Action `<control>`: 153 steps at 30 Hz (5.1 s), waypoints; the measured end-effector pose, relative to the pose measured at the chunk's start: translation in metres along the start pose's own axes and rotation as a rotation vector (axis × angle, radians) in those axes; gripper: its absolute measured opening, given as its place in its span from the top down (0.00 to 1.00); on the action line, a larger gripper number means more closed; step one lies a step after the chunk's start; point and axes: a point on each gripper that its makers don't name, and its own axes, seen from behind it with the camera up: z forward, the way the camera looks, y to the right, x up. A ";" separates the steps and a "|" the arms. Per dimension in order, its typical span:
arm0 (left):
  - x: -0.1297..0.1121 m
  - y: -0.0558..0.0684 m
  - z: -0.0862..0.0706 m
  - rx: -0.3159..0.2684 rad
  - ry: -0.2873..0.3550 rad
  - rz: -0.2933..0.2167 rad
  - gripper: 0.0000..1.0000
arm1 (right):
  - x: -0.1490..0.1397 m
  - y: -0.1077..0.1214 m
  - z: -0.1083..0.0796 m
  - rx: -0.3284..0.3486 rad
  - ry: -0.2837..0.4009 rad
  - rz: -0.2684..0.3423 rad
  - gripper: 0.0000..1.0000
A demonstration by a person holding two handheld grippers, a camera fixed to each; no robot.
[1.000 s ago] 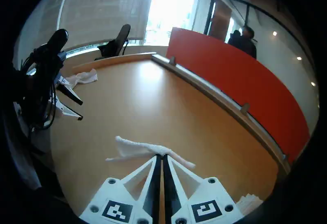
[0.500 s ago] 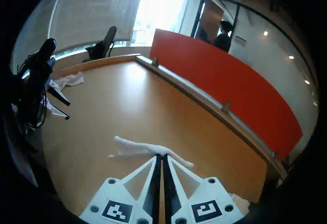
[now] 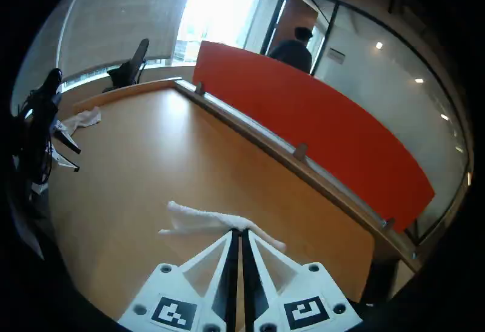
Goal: Fold towel
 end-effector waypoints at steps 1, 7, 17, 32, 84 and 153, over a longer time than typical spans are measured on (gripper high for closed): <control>0.000 0.000 0.000 0.001 0.000 0.000 0.06 | -0.002 0.007 -0.001 -0.007 -0.002 0.003 0.96; 0.000 0.000 -0.001 0.006 -0.002 -0.004 0.06 | -0.012 0.042 -0.008 -0.045 -0.020 0.009 0.96; -0.001 0.003 -0.002 0.011 -0.007 0.001 0.06 | -0.025 0.094 -0.019 -0.107 -0.055 0.011 0.96; 0.004 0.007 0.001 0.014 -0.009 0.009 0.06 | -0.025 0.155 -0.032 -0.173 -0.072 0.027 0.96; 0.009 0.021 -0.002 0.000 -0.020 0.057 0.06 | -0.213 0.137 -0.108 -0.249 -0.309 0.235 0.96; 0.004 0.017 -0.008 0.009 -0.017 0.049 0.06 | -0.305 0.122 -0.117 -0.336 -0.458 0.371 0.07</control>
